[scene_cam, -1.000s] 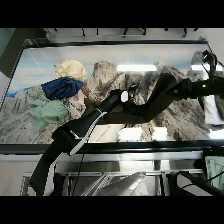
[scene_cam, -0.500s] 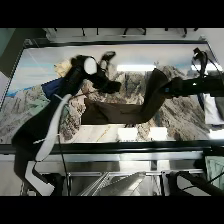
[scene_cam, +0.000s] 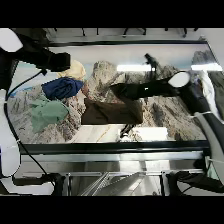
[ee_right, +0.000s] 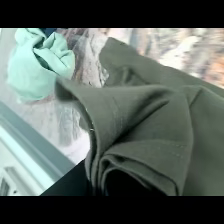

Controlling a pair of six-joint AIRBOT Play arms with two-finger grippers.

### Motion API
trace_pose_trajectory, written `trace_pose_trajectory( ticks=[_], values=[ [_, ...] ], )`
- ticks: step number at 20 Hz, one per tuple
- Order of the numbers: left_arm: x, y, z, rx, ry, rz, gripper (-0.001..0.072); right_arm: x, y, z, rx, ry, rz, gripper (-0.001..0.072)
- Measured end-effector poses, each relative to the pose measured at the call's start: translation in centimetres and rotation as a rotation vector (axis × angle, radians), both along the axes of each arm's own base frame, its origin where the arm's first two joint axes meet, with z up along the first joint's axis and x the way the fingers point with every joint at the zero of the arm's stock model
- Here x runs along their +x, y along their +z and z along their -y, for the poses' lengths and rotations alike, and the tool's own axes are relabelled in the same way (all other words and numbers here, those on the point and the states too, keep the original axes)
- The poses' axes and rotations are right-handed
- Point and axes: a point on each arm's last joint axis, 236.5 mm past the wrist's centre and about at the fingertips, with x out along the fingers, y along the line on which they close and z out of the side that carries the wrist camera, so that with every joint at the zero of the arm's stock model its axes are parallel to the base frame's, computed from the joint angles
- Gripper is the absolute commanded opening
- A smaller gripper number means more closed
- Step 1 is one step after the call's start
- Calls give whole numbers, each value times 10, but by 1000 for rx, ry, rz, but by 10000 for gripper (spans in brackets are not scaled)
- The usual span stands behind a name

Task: Fold the shirts.

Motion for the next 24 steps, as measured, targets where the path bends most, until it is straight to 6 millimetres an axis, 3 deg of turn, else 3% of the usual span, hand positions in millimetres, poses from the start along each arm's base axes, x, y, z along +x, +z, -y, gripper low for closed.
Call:
trace_pose_trajectory(
  ticks=[3,7,8,9,10,12,14,16,18,21,24],
  values=[
    [-5,5,-19,18,13,-4,19,5,-39,-57,26,-17,-23,28],
    [-11,5,-27,39,-3,-14,20,9,-86,-125,98,-81,-37,29],
    [-12,4,-28,42,-5,-17,19,7,-96,-138,111,-87,-43,69],
    [-12,4,-28,45,-9,-17,20,4,-106,-151,127,-94,-59,433],
    [-13,4,-29,48,-13,-18,19,0,-115,-161,143,-97,-77,709],
    [-14,3,-29,55,-21,-22,19,-5,-123,-172,172,-88,-106,712],
    [-16,2,-30,58,-26,-29,19,-7,-111,-169,223,-37,-126,704],
    [-17,1,-30,62,-32,-33,19,-5,-83,-150,281,34,-140,699],
    [-18,1,-30,64,-34,-40,19,3,-56,-106,276,87,-133,699],
    [-22,-1,-30,68,-38,-57,20,7,-35,-17,158,116,-124,700],
    [-30,-8,-30,75,-47,-92,19,12,-51,91,-27,12,-162,700]
  ],
)
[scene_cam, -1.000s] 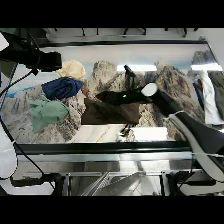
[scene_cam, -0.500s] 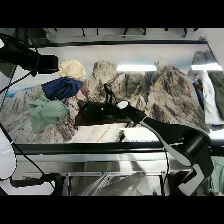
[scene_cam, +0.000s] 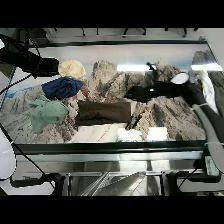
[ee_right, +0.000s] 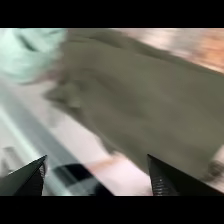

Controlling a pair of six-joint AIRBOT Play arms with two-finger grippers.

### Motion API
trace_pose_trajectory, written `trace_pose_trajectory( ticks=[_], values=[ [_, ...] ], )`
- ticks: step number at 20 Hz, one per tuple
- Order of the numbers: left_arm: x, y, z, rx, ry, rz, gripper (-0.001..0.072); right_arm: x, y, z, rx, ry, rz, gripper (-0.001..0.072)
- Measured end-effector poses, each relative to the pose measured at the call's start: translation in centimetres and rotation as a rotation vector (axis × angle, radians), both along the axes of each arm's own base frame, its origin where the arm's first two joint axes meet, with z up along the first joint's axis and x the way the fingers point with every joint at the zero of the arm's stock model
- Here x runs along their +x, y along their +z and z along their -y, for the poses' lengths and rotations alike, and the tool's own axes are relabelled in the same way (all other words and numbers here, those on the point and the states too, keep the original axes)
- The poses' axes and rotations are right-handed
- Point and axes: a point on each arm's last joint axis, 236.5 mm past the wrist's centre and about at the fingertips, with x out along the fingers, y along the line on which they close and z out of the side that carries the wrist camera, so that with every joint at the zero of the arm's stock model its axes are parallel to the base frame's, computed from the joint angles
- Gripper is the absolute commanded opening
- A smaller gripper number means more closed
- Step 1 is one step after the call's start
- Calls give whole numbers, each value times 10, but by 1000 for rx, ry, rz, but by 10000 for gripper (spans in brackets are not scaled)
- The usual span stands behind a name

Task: Fold the shirts.

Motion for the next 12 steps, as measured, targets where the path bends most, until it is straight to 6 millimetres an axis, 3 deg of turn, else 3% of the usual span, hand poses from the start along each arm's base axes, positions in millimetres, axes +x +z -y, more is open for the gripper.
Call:
trace_pose_trajectory(
  ticks=[2,5,9,12],
  values=[
    [-10,-13,3,7,-12,-44,20,0,-21,52,-65,-80,-58,700],
    [-31,-43,11,20,-36,-135,19,-6,-58,85,-88,-124,-153,701],
    [-60,-75,19,27,-42,-234,19,-7,-104,74,-50,-108,-234,700],
    [-71,-82,20,20,-24,-253,19,0,-131,37,10,-107,-256,687]
  ],
)
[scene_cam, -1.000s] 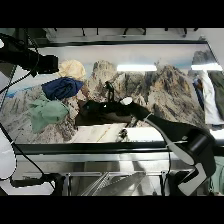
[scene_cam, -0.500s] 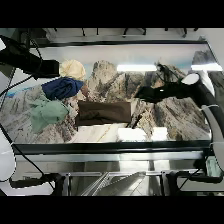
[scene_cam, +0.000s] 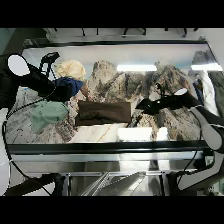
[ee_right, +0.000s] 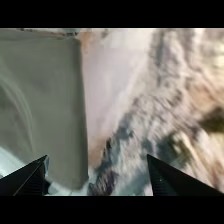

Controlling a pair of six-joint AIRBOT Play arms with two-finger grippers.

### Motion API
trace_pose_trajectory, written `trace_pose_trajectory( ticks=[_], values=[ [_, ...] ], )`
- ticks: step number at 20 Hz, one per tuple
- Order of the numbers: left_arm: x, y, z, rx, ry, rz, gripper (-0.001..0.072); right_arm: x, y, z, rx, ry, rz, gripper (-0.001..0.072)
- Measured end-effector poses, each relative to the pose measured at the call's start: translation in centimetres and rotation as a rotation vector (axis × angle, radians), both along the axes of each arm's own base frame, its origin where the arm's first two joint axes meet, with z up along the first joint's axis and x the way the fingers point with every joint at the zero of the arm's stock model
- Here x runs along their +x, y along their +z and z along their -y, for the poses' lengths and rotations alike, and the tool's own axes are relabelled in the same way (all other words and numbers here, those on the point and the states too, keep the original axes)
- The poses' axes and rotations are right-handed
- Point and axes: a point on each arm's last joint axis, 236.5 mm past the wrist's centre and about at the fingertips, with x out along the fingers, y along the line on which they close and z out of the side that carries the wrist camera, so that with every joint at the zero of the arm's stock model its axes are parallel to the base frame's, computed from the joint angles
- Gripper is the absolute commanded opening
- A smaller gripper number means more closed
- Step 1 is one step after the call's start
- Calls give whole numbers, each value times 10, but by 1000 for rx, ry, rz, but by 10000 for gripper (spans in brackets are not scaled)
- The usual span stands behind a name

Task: Fold the shirts.

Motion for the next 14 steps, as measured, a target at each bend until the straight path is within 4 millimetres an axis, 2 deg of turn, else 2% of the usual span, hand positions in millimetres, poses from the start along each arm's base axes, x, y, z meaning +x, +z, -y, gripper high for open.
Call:
trace_pose_trajectory(
  ticks=[2,7,8,9,11,12,14],
  values=[
    [-4,2,-2,-3,15,7,20,4,-8,-32,60,-9,-3,520],
    [-1,16,-16,-16,67,61,20,8,-13,-94,129,-20,32,523],
    [0,19,-19,-20,78,77,19,7,-13,-103,134,-18,34,317],
    [2,22,-22,-22,88,89,20,6,-16,-107,127,-14,40,29],
    [4,27,-27,-27,108,109,19,7,-13,-109,126,-11,57,28],
    [4,29,-30,-28,114,117,19,10,-5,-107,137,-15,71,28],
    [5,32,-31,-32,120,126,19,13,25,-97,181,-11,105,28]
  ],
)
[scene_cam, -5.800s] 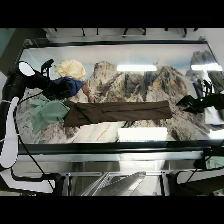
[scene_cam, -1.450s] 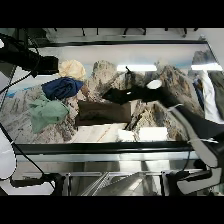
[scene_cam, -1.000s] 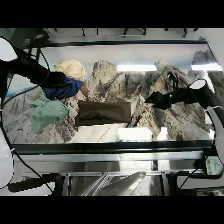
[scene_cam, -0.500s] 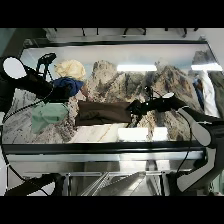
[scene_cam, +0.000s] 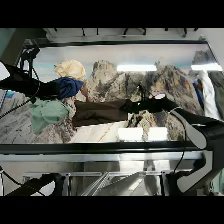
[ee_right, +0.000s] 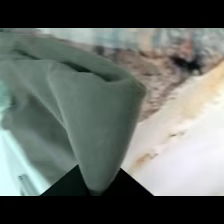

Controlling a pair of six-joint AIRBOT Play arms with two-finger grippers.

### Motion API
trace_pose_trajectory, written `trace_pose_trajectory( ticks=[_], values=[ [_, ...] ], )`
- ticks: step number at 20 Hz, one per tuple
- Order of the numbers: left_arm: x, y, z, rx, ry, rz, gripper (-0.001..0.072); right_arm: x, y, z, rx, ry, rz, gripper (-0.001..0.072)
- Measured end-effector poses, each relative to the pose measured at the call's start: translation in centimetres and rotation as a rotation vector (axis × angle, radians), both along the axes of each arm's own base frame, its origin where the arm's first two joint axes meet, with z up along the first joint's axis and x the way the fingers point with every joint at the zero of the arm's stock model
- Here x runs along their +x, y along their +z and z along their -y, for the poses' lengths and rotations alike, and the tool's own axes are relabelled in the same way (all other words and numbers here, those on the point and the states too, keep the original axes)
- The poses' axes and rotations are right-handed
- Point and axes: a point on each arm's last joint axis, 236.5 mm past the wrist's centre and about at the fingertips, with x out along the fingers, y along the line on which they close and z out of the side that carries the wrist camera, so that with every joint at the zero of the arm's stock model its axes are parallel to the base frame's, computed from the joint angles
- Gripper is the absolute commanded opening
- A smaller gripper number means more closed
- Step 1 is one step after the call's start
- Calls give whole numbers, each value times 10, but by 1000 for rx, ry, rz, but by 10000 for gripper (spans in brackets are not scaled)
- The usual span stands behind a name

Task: Fold the shirts.

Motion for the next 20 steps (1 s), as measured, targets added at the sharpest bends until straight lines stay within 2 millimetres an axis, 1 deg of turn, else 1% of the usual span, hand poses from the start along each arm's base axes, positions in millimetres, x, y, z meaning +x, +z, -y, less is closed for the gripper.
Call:
trace_pose_trajectory(
  ticks=[2,5,7,9,11,13,14,16,18,20],
  values=[
    [1,2,1,-3,1,10,19,1,40,25,15,-13,56,28],
    [4,5,9,-11,-16,35,20,-10,90,77,-37,-74,120,28],
    [8,8,18,-17,-33,64,20,-25,127,108,-73,-112,186,28],
    [11,11,29,-24,-55,92,20,-41,159,128,-117,-139,263,29],
    [12,13,39,-31,-75,113,19,-54,177,144,-179,-172,308,29],
    [12,15,48,-36,-96,126,19,-63,183,158,-235,-219,301,28],
    [12,15,51,-37,-103,129,20,-64,188,163,-251,-247,305,28],
    [12,13,55,-37,-113,129,19,-57,206,170,-248,-324,349,28],
    [13,11,57,-36,-119,126,20,-41,227,181,-245,-414,416,27],
    [15,8,58,-35,-121,119,19,-18,249,197,-252,-490,481,27]
  ],
)
